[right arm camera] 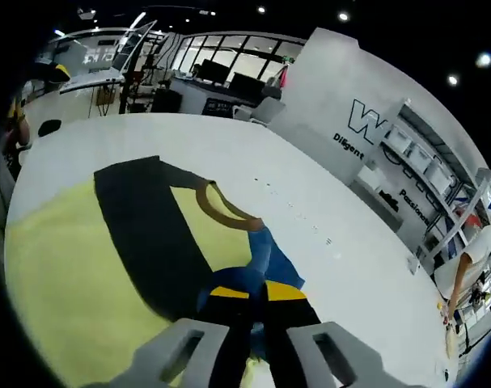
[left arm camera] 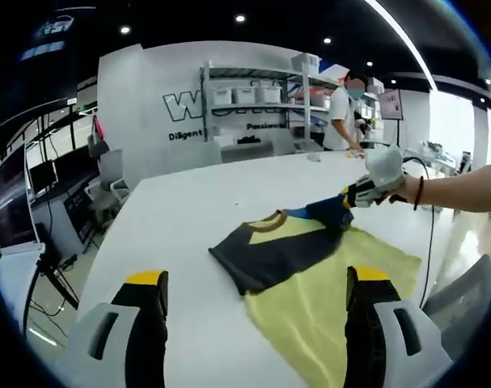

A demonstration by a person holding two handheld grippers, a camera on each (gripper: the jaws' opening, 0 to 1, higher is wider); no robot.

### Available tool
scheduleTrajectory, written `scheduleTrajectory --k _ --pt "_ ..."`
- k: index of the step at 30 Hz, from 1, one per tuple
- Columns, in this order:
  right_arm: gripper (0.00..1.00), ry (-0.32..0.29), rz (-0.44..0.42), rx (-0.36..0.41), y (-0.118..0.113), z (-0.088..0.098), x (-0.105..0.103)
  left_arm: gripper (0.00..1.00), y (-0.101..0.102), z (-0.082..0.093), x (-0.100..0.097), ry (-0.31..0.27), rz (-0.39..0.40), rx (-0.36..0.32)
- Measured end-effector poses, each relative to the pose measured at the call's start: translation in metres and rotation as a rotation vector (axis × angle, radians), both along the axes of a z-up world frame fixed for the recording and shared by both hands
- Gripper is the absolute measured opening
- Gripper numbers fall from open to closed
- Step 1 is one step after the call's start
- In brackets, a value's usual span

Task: Fold the garment on the visible template until the final outline fits inside the template.

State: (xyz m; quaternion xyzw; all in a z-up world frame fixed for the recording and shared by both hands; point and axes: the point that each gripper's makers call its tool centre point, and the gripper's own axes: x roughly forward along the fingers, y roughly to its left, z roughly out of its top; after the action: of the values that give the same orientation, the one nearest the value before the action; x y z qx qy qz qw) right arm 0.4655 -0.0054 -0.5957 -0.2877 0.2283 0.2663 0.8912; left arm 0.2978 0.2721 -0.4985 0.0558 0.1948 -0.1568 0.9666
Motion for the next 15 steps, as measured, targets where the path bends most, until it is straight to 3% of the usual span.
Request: scheduleTrajectory --k 3,6,10,15 --pt "0.02 0.046 -0.004 0.029 0.007 -0.010 -0.005 0.95 0.001 0.003 -0.001 -0.011 0.001 0.006" --pt "0.12 0.077 -0.006 0.066 0.015 -0.018 -0.009 0.95 0.002 0.004 -0.001 -0.016 0.004 0.002" --pt "0.24 0.165 -0.040 0.154 0.024 -0.036 -0.020 0.95 0.000 0.003 -0.003 -0.013 -0.002 0.010" --pt "0.40 0.200 -0.064 0.243 0.029 -0.041 -0.030 0.95 -0.001 0.004 -0.003 -0.013 -0.008 0.013"
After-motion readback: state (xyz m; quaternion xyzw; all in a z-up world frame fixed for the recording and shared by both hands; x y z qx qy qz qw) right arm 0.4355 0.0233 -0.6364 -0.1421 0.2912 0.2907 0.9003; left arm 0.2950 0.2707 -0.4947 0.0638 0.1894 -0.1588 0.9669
